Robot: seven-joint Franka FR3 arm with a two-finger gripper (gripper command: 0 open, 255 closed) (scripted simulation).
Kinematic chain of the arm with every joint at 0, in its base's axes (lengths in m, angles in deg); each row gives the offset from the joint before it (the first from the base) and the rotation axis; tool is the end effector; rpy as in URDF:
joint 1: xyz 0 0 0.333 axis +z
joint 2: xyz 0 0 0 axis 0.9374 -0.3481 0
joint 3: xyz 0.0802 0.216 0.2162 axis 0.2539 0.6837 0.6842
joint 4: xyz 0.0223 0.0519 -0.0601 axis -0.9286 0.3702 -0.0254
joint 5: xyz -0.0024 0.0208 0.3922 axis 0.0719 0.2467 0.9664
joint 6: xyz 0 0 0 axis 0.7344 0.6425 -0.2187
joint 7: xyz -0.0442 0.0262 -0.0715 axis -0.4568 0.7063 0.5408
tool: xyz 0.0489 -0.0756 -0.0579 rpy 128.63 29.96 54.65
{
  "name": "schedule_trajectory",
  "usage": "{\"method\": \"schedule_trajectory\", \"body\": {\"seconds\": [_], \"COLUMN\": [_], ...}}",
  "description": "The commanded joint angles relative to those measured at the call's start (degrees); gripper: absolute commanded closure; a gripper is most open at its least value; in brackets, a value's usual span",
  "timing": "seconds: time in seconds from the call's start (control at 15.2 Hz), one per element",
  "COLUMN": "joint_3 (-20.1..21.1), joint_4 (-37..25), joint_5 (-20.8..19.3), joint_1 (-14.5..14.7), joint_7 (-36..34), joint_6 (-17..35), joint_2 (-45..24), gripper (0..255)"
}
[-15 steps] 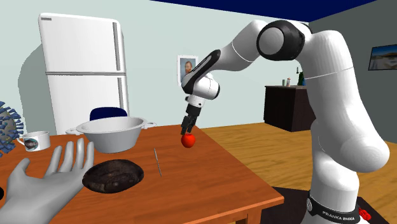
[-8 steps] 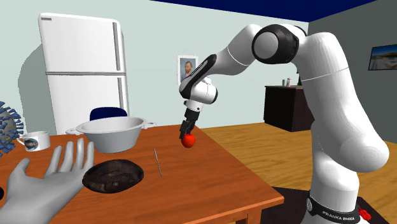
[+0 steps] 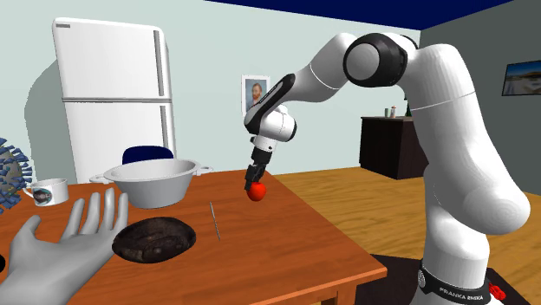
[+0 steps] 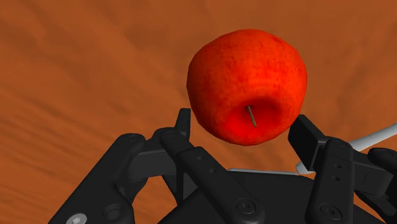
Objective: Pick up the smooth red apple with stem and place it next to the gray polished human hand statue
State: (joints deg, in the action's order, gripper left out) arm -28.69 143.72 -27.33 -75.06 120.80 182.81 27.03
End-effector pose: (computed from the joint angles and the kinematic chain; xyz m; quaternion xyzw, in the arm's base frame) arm 0.5177 -0.3457 0.3360 -0.9849 0.0548 -0.1503 0.0668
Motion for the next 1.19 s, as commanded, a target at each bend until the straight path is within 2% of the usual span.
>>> {"method": "schedule_trajectory", "body": {"seconds": [0.0,0.33,1.12], "joint_3": [0.0,0.0,-2.29], "joint_4": [0.05,0.05,-2.76], "joint_5": [-0.01,0.0,-6.0], "joint_1": [-0.02,-0.02,1.54], "joint_7": [0.01,0.01,-5.43], "joint_6": [-0.05,-0.04,-6.12], "joint_2": [-0.07,-0.08,4.95], "gripper": [255,255,255]}}
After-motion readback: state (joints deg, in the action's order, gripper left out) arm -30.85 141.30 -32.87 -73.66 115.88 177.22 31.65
